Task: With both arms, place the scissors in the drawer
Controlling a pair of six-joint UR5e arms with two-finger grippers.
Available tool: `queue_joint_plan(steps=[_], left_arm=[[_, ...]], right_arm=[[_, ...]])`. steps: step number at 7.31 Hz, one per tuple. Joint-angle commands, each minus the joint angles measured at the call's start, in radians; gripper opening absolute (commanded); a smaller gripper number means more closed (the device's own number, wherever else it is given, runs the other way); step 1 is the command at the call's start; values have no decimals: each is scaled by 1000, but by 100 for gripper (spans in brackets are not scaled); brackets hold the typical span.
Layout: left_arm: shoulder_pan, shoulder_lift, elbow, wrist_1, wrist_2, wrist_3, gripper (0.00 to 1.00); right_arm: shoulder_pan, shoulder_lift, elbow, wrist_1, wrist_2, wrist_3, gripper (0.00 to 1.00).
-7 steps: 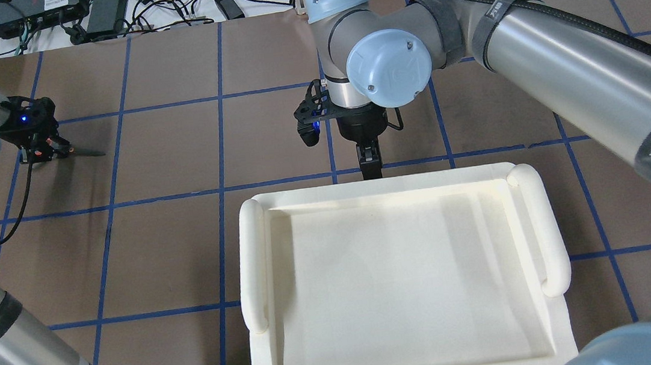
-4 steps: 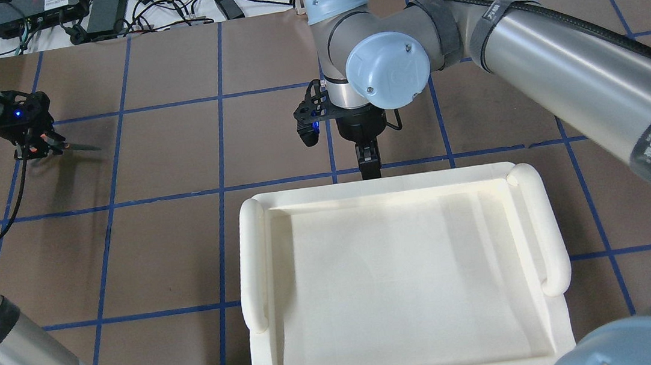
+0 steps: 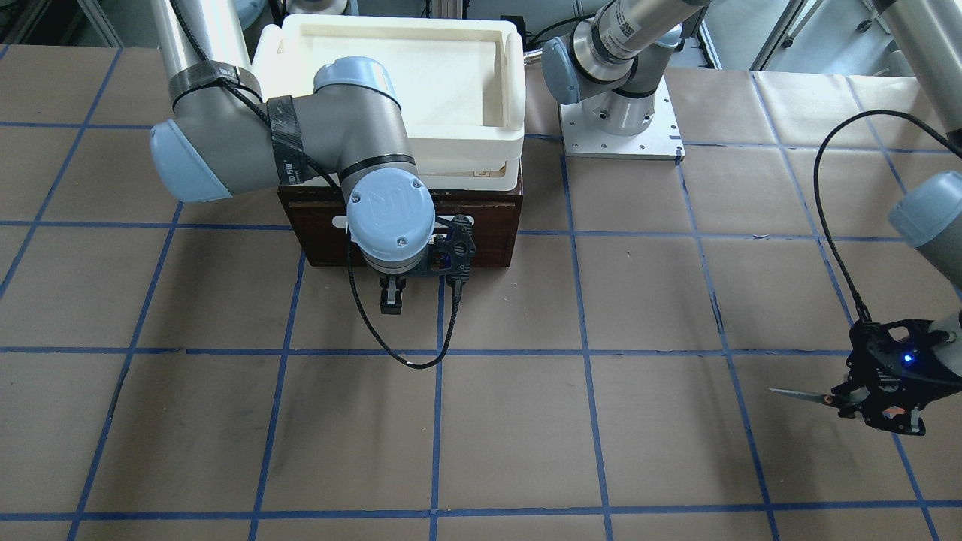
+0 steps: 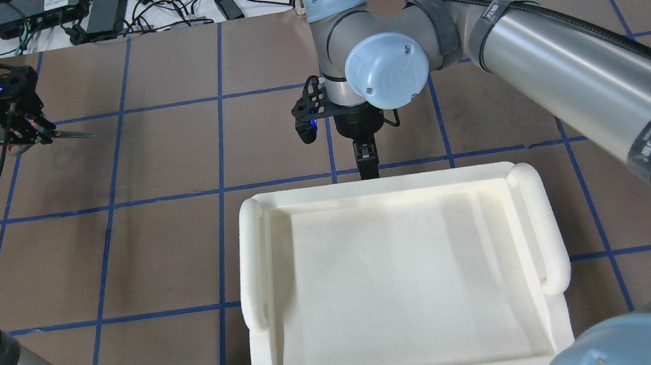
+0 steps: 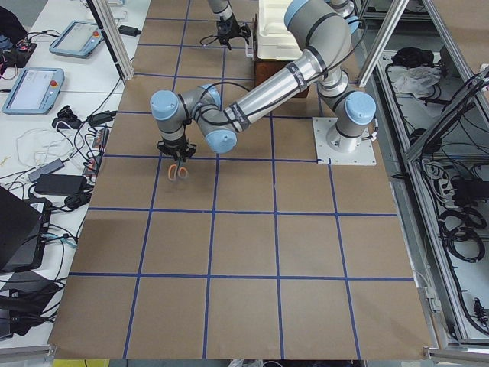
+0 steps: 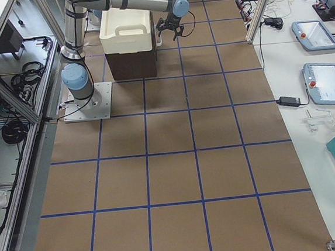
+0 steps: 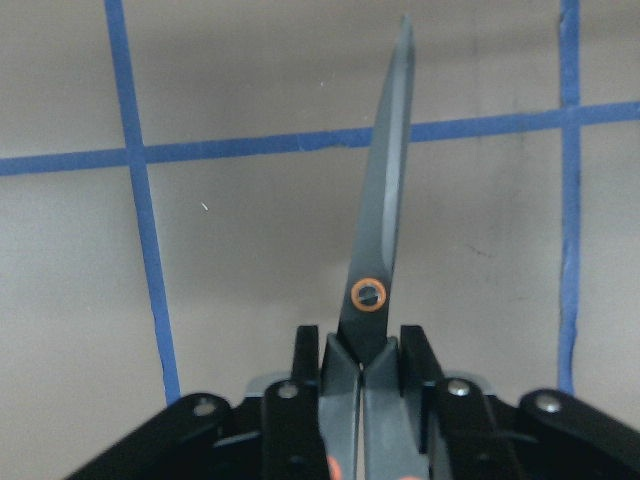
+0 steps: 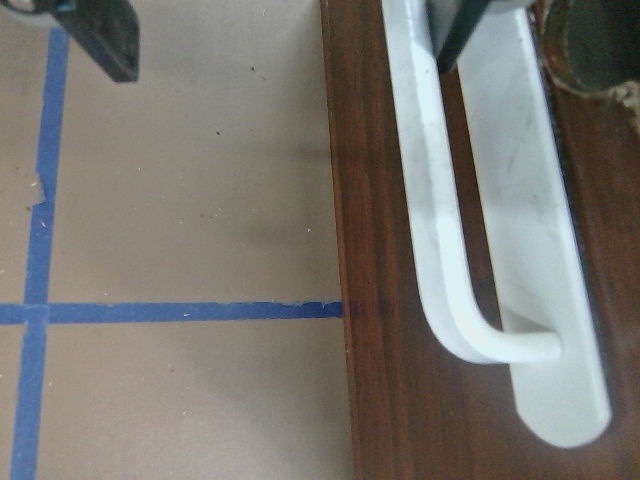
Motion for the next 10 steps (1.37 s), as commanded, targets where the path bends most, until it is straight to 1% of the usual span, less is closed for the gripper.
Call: queue_joint_plan(steps=[1, 3, 6, 8, 10], left_arm=[[-25, 68, -7, -77, 27, -41, 0], [-47, 85, -16, -92, 38, -42, 0], [-47, 85, -24, -94, 39, -42, 0], [-49, 82, -24, -94, 38, -42, 0], [-45, 82, -25, -92, 38, -42, 0]], right_arm=[[0, 1, -1, -26, 1, -3, 100], [-5, 5, -17, -86, 3, -9, 100], [-24, 27, -35, -118, 1, -14, 100], [-43, 46, -79, -135, 12, -12, 100], [-63, 71, -92, -218, 23, -12, 100]])
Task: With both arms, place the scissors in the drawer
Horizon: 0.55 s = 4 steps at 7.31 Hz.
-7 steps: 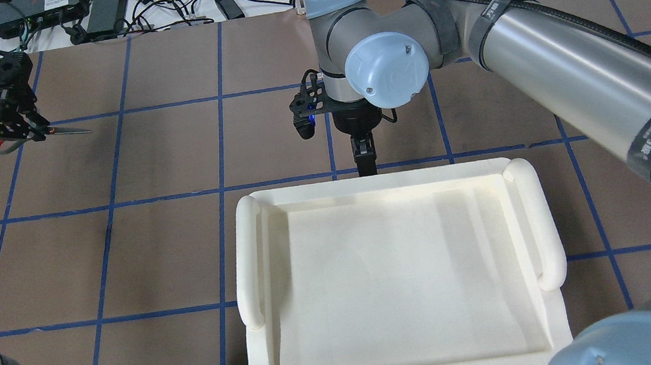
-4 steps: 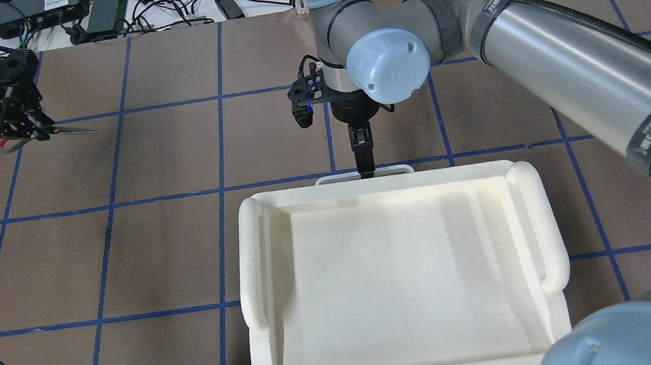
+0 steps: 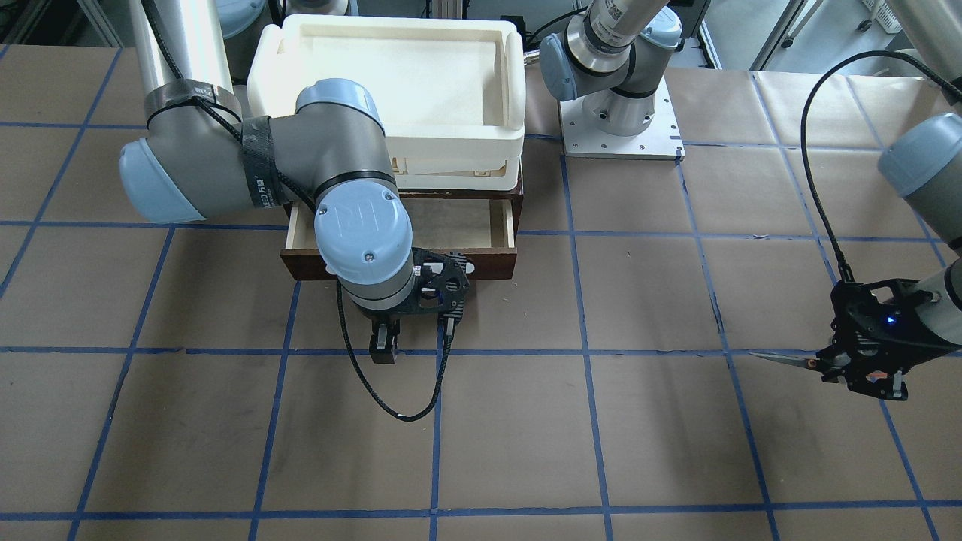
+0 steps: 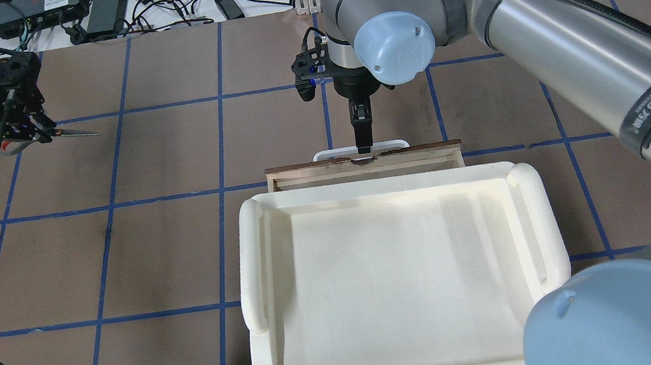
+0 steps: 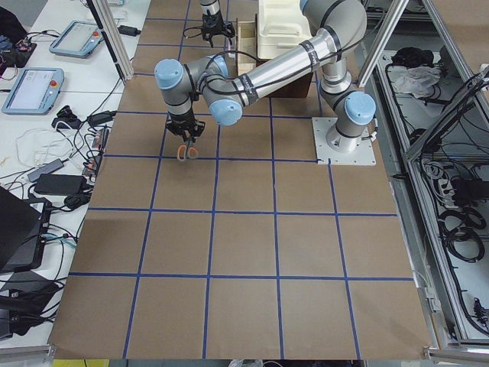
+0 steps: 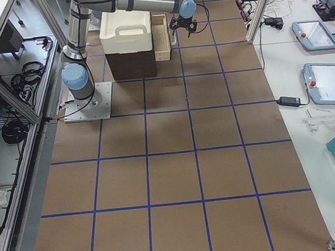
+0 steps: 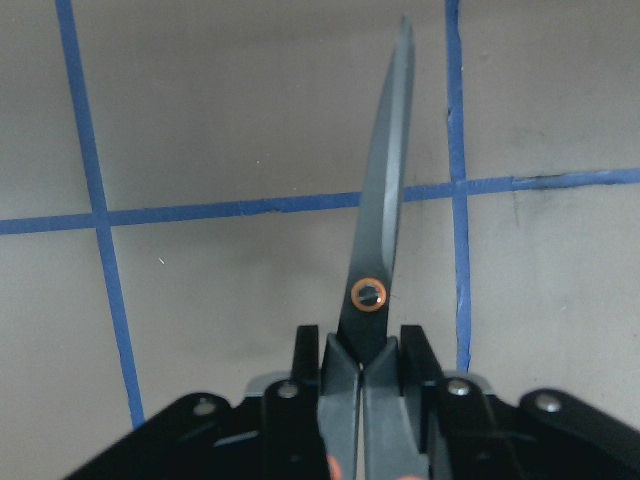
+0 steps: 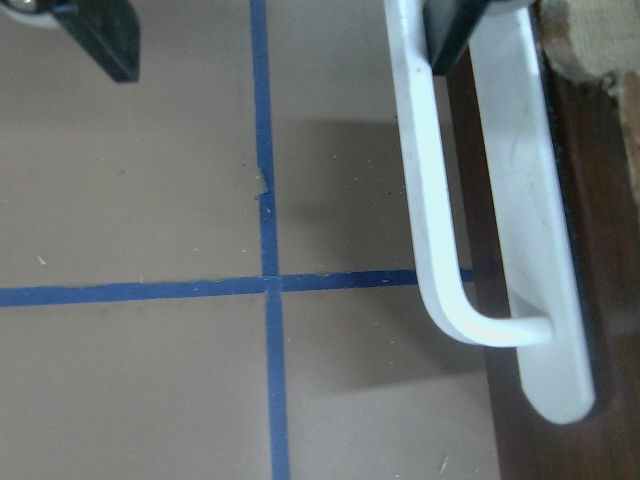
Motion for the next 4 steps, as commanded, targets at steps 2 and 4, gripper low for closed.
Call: queue_joint_plan(steps=[2, 4], left_arm=[[3, 0, 0, 1, -3, 0, 0], [5, -2, -1, 1, -2, 0, 0]], right_arm=[[-22, 38, -40, -55, 8, -3, 100], [-33, 57, -65, -107, 10, -1, 100]])
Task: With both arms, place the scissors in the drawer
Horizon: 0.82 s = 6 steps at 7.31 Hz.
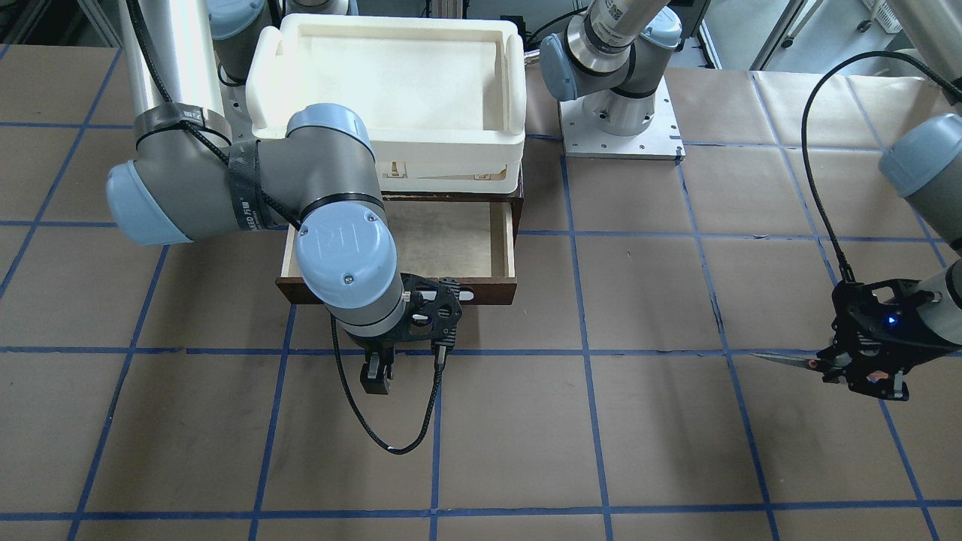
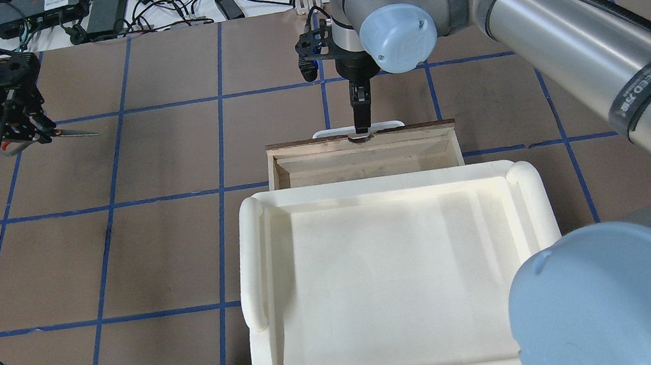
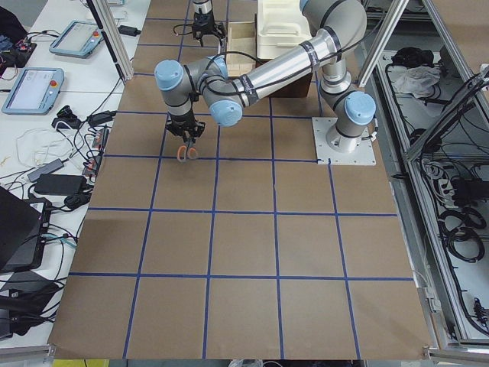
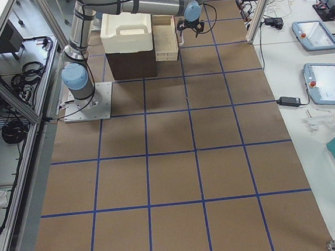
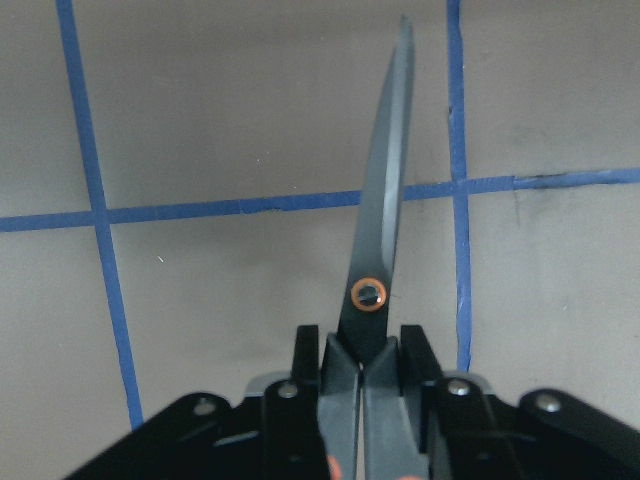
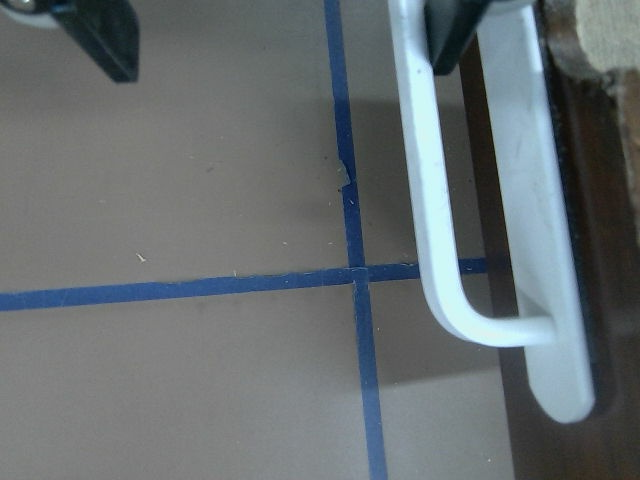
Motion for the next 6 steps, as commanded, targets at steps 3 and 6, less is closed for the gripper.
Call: queue_joint_plan(steps=[3, 6], left_arm=[[1, -4, -1, 0, 0, 0, 0], [1, -5, -1, 0, -4, 2, 0]], right_arm=[[-16, 16, -14, -81, 11, 1, 100], [-16, 16, -14, -77, 18, 10, 100]])
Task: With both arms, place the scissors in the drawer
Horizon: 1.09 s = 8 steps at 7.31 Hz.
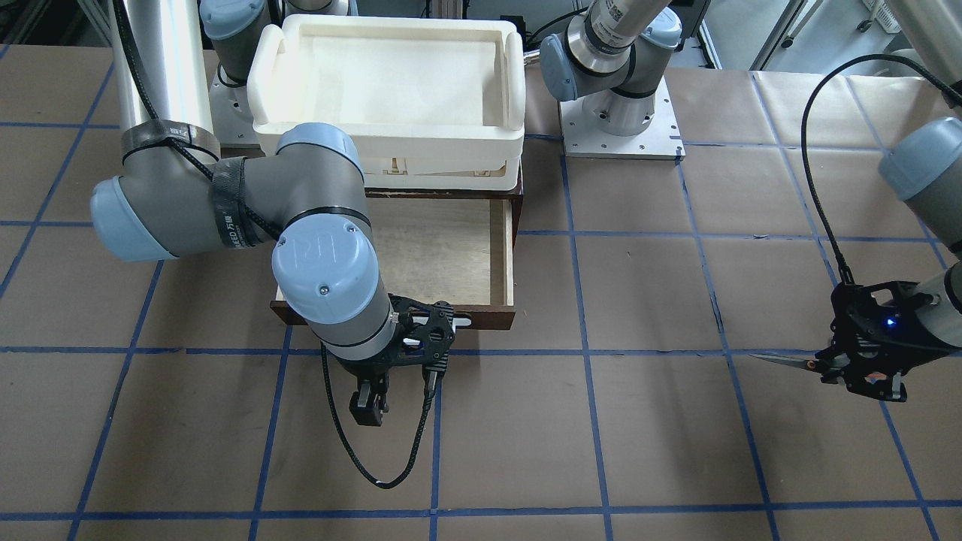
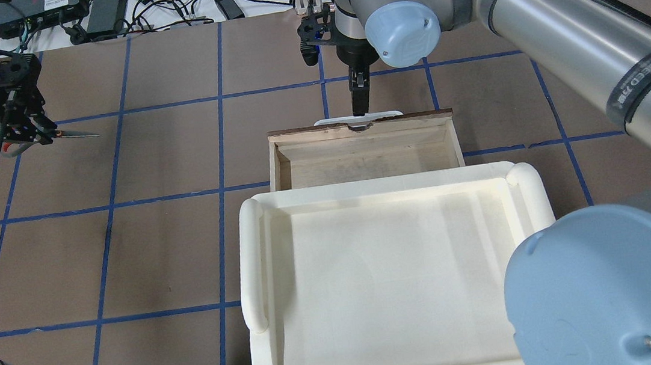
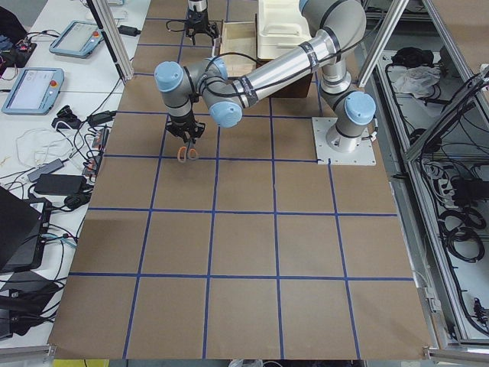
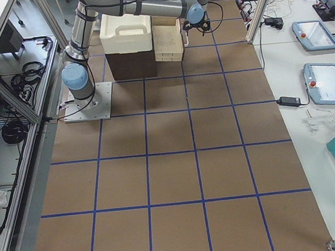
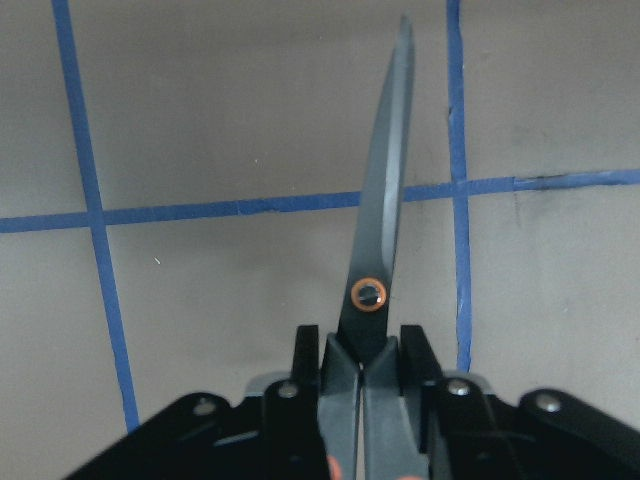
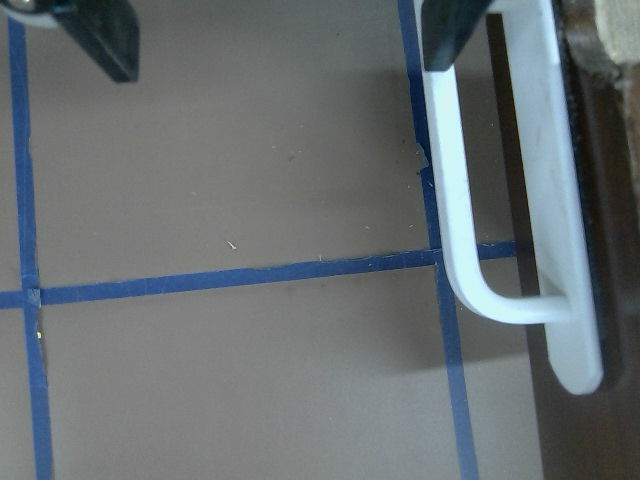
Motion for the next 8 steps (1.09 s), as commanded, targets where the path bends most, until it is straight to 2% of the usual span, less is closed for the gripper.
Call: queue_joint_plan(steps=[1, 2, 4, 5, 7, 8], left_arm=[[0, -2, 0, 0, -1, 1, 0], [0, -2, 0, 0, -1, 1, 0], [-1, -2, 0, 0, -2, -2, 0], [-11, -1, 0, -1, -2, -16, 0], [-91, 36, 2, -20, 7, -77, 0], [-150, 59, 0, -62, 14, -103, 0]], right_arm=[[0, -11, -24, 6, 18, 16, 100], [0, -28, -63, 23, 54, 61, 100], [-55, -124, -67, 107, 49, 106, 100], [-99, -187, -62, 176, 56, 120, 100], [-234, -314, -47, 402, 53, 138, 100], [-288, -366, -20, 451, 55, 167, 100]])
